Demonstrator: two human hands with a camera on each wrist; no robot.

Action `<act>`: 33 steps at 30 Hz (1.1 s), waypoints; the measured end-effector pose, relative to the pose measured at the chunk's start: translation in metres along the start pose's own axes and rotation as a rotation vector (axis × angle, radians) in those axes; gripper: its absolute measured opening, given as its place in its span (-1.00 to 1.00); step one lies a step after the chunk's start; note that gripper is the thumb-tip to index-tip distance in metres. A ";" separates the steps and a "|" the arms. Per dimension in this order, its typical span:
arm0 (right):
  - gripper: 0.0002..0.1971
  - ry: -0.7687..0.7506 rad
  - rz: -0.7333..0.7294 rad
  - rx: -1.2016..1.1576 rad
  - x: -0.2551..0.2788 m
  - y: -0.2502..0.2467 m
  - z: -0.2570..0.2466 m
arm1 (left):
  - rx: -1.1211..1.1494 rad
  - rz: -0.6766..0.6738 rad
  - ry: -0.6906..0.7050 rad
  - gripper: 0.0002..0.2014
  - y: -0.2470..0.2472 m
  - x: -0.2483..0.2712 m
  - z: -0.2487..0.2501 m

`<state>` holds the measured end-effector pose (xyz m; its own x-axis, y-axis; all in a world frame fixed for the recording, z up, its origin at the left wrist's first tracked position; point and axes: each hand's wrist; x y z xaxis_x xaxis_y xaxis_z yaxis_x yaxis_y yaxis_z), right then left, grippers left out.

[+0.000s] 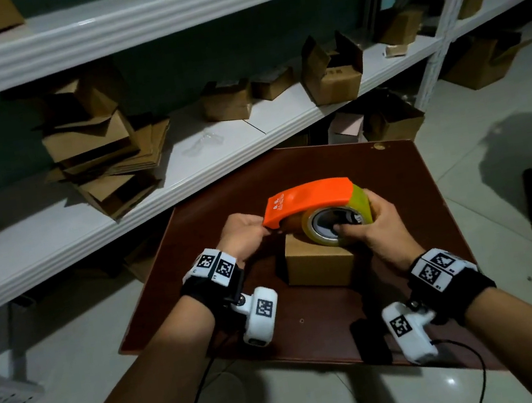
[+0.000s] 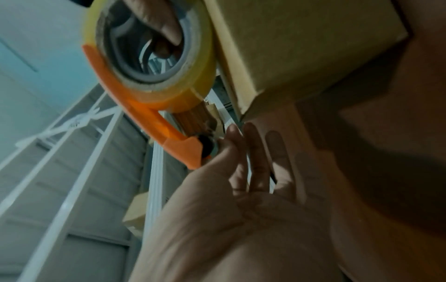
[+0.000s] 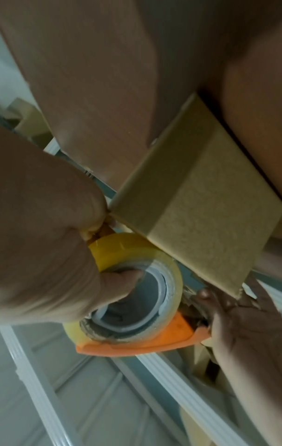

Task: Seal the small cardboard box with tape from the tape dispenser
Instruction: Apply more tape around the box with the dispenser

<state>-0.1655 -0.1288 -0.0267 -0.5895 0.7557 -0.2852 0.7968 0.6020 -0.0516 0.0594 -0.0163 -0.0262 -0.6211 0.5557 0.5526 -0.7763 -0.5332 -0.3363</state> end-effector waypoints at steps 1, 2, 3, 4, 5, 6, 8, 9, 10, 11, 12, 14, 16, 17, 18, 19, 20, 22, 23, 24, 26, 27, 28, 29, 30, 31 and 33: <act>-0.49 0.005 0.009 -0.002 -0.001 0.001 0.001 | -0.021 0.046 0.003 -0.90 0.000 -0.001 0.000; -0.50 0.011 0.015 0.001 -0.001 0.002 0.002 | -0.035 0.079 -0.004 -0.87 -0.001 -0.001 0.000; -0.50 0.015 0.016 0.006 -0.001 0.002 0.003 | -0.038 0.093 -0.012 -0.85 -0.001 -0.003 -0.002; -0.51 0.018 0.014 0.014 -0.001 0.003 0.004 | -0.045 0.099 -0.026 -0.84 -0.001 -0.003 -0.002; -0.51 0.022 0.011 0.017 -0.001 0.003 0.004 | -0.057 0.095 -0.029 -0.85 -0.001 -0.001 -0.002; -0.52 0.025 0.012 0.017 0.000 0.004 0.004 | -0.077 0.087 -0.035 -0.86 -0.001 0.000 -0.003; -0.55 0.026 0.027 0.021 0.002 0.004 0.005 | -0.113 0.078 -0.041 -0.82 0.000 0.002 -0.004; -0.56 0.025 0.034 0.026 0.003 0.004 0.005 | -0.125 0.077 -0.038 -0.85 0.001 0.002 -0.003; -0.57 0.025 0.038 0.028 0.003 0.004 0.005 | -0.135 0.087 -0.033 -0.86 0.002 0.002 -0.002; -0.58 0.026 0.040 0.026 0.004 0.003 0.005 | -0.148 0.114 -0.027 -0.84 0.001 0.001 -0.001; -0.59 0.029 0.043 0.020 0.004 0.003 0.006 | -0.160 0.151 -0.018 -0.81 0.000 0.002 0.000; -0.60 0.042 0.049 0.003 0.004 0.002 0.006 | -0.192 0.218 0.009 -0.70 -0.005 0.002 0.000; -0.60 0.035 0.053 0.007 0.004 0.003 0.005 | -0.239 0.263 0.038 -0.60 -0.008 0.004 -0.001; -0.59 0.025 0.055 0.011 0.004 0.003 0.005 | -0.246 0.263 0.040 -0.61 -0.008 0.005 0.000; -0.58 0.025 0.055 0.013 0.004 0.004 0.005 | -0.234 0.250 0.030 -0.65 -0.008 0.006 -0.001; -0.58 0.027 0.057 0.009 0.004 0.004 0.005 | -0.209 0.240 0.021 -0.72 -0.009 0.005 0.000; -0.58 0.026 0.063 0.001 0.004 0.004 0.005 | -0.190 0.237 0.016 -0.77 -0.008 0.005 0.000; -0.57 0.022 0.070 0.002 0.005 0.004 0.007 | -0.173 0.235 0.009 -0.83 -0.008 0.007 0.000; -0.56 0.025 0.073 0.004 0.005 0.004 0.008 | -0.173 0.233 0.004 -0.84 -0.008 0.007 0.000; -0.55 0.027 0.075 0.001 0.005 0.004 0.009 | -0.178 0.227 -0.002 -0.83 -0.008 0.007 0.001; -0.55 0.031 0.082 0.001 0.006 0.003 0.011 | -0.202 0.232 -0.010 -0.83 -0.010 0.005 0.003; -0.55 0.033 0.093 0.001 0.006 0.002 0.012 | -0.235 0.255 -0.012 -0.81 -0.014 0.003 0.002; -0.55 0.033 0.110 -0.003 0.006 0.000 0.012 | -0.275 0.293 -0.013 -0.78 -0.019 0.001 0.001; -0.56 0.029 0.127 -0.007 0.006 0.000 0.012 | -0.309 0.337 -0.019 -0.75 -0.027 -0.002 -0.003; -0.56 0.023 0.132 -0.003 0.006 0.000 0.012 | -0.326 0.365 -0.029 -0.74 -0.034 -0.006 -0.007; -0.56 0.017 0.118 0.012 0.006 0.001 0.012 | -0.330 0.369 -0.045 -0.73 -0.039 -0.010 -0.012; -0.56 0.001 0.100 0.025 0.005 0.004 0.013 | -0.342 0.355 -0.060 -0.75 -0.038 -0.014 -0.019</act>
<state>-0.1641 -0.1259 -0.0403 -0.5065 0.8122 -0.2896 0.8550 0.5164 -0.0470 0.0957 0.0086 -0.0356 -0.8541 0.3346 0.3981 -0.5150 -0.4377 -0.7370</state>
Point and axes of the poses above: each hand's wrist, its own x-axis away from the middle knuckle, its own y-axis out of the palm, z = x × y, and after that the axes turned 15 degrees about -y, right-handed
